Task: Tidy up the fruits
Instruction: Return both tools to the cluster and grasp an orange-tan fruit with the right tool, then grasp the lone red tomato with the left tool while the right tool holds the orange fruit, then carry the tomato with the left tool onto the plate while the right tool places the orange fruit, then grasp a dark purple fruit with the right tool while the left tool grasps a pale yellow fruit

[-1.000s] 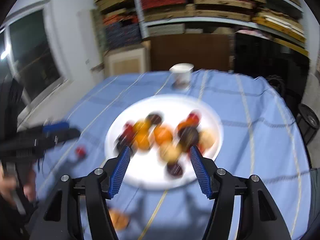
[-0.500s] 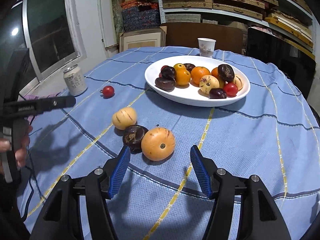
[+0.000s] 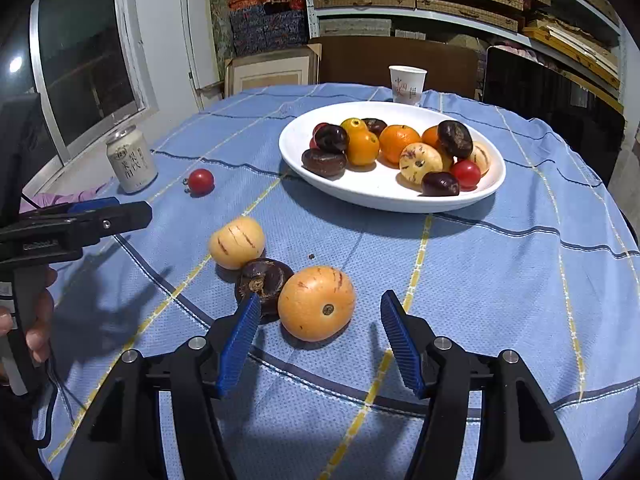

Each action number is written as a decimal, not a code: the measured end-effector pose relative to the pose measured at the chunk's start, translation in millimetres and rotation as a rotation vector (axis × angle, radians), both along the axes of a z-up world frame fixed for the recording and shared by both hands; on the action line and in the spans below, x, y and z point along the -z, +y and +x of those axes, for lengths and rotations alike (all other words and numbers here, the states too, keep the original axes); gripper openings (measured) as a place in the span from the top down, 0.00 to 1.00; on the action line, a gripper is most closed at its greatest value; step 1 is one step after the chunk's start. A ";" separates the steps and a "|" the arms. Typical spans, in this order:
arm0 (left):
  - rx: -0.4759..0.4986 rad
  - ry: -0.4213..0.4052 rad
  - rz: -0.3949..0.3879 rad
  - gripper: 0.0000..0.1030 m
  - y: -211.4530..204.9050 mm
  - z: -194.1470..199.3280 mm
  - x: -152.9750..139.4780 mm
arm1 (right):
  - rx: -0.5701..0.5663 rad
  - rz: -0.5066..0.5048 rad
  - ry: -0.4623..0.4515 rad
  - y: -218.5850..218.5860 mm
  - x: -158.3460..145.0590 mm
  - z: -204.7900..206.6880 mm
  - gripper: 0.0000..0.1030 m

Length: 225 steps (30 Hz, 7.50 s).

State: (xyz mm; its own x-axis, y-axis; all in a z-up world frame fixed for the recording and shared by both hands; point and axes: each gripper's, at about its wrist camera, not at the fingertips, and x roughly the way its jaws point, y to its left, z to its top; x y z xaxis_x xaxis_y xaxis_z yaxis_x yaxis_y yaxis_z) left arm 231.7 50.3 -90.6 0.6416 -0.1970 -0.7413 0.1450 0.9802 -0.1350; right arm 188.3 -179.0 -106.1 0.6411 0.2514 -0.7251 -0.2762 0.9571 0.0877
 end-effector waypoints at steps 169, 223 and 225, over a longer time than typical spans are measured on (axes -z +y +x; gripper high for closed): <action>0.178 -0.121 0.021 0.68 -52.7 -26.5 -18.7 | 0.025 -0.015 -0.001 -44.1 -8.7 -55.2 0.59; 0.055 -0.064 0.006 0.14 -43.3 24.6 -4.6 | -0.195 -0.098 -0.005 30.5 -5.9 -0.5 0.40; 0.050 -0.049 -0.003 0.14 -38.6 26.7 3.2 | -0.190 -0.135 -0.003 40.2 -0.2 4.5 0.40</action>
State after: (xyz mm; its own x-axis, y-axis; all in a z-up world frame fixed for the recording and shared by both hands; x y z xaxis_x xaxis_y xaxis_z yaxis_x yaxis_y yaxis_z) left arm 258.4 11.6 -93.8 0.6665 -0.2315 -0.7087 0.1999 0.9712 -0.1294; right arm 192.8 -138.8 -106.0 0.5934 0.2687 -0.7587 -0.4524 0.8910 -0.0383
